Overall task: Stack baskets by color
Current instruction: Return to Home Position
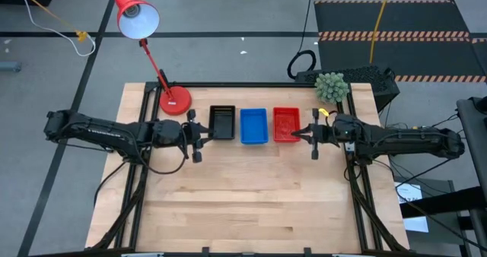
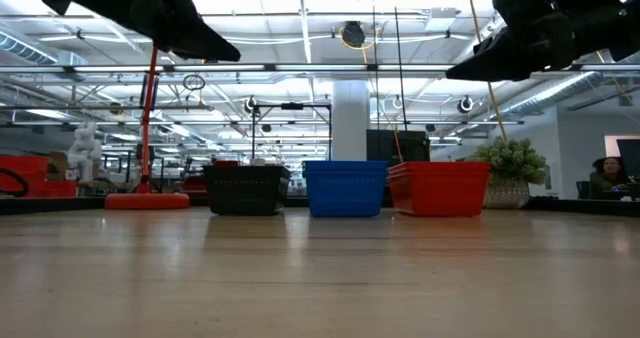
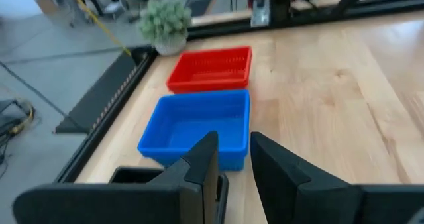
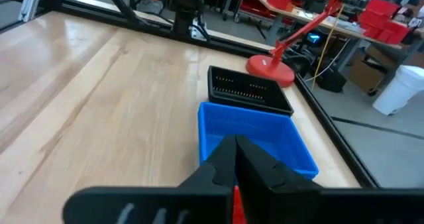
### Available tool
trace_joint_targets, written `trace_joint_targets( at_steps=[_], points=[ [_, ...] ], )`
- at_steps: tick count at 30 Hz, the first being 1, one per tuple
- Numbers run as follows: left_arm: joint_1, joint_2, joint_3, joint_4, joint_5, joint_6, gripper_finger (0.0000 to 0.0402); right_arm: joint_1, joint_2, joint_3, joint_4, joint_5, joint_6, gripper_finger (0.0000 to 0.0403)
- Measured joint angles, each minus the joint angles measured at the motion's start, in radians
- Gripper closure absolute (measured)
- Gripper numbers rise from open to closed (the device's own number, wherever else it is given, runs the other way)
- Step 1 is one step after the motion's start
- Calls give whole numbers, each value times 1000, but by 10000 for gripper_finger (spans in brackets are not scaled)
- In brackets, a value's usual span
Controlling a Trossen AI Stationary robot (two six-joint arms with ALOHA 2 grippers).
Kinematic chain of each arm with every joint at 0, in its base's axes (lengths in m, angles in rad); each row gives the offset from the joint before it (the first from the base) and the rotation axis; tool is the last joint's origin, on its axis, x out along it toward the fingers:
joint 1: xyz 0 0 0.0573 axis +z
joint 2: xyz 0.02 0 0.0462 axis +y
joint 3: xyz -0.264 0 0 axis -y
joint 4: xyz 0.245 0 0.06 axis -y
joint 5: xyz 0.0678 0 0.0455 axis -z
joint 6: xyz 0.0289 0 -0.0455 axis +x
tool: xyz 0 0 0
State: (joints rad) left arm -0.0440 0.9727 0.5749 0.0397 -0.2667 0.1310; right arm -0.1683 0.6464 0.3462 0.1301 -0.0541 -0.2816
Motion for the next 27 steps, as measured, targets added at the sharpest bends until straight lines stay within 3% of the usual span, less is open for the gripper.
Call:
trace_joint_targets(
  at_steps=[7,12,21,27],
  points=[
    [36,-59,-111,186,29,37,391,24,0,0,-7,8,8,402],
    [51,-142,-164,206,41,20,397,61,0,0,-8,84,25,402],
    [50,-284,-294,274,54,13,397,148,0,0,-46,89,135,403],
    [58,-309,-375,362,57,-2,394,237,-17,-91,42,159,169,403]
  ],
)
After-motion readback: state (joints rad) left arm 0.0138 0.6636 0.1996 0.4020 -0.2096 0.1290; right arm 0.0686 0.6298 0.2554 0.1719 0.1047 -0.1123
